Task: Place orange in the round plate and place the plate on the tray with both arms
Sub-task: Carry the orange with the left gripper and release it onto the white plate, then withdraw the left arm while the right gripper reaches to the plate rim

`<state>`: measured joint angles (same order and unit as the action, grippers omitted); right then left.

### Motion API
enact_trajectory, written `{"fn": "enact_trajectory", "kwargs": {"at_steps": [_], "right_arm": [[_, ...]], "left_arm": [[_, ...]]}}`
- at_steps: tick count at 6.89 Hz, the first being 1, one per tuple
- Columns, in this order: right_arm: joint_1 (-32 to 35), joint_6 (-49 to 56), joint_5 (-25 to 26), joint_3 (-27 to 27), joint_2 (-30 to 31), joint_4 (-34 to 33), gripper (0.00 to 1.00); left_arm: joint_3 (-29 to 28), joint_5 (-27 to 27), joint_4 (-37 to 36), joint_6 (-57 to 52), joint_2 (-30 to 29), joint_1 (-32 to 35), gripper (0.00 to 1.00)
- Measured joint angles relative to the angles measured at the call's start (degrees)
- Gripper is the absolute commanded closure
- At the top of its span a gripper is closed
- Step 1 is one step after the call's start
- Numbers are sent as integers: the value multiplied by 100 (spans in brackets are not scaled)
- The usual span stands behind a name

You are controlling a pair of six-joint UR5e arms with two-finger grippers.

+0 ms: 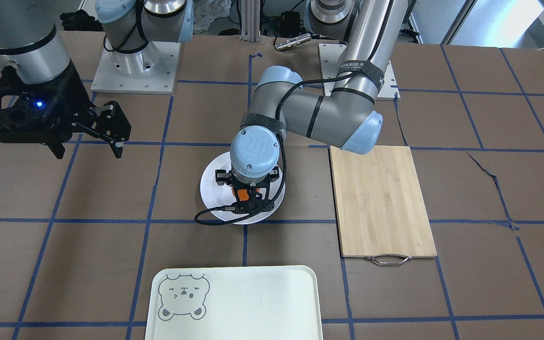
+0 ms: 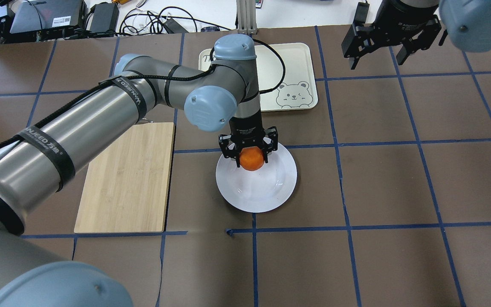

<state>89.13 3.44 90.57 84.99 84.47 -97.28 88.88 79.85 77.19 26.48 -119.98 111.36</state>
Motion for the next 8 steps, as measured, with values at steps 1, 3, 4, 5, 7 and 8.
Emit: {"fn": "enact_trajectory", "kwargs": {"at_steps": [1,3,4,5,7,8], "right_arm": [[-1,-1,-2,-6,4,-6,0],[7,42,-12,-40,-39,-117,0],[9,40,-14,-58,-98,-233,0],[28,21,-4,-64,-155,-286,0],[101,-1,-19,-19,-260,-244,6],[107,0,-208,33,-393,-230,5]], "left_arm": [[243,4,-447,59,-56,14,8],[478,31,-721,95,-26,23,3],[474,39,-733,93,70,20,1],[440,40,-689,78,246,4,0],[292,52,-291,-44,877,-159,0],[136,66,-25,-220,1227,-304,0]]}}
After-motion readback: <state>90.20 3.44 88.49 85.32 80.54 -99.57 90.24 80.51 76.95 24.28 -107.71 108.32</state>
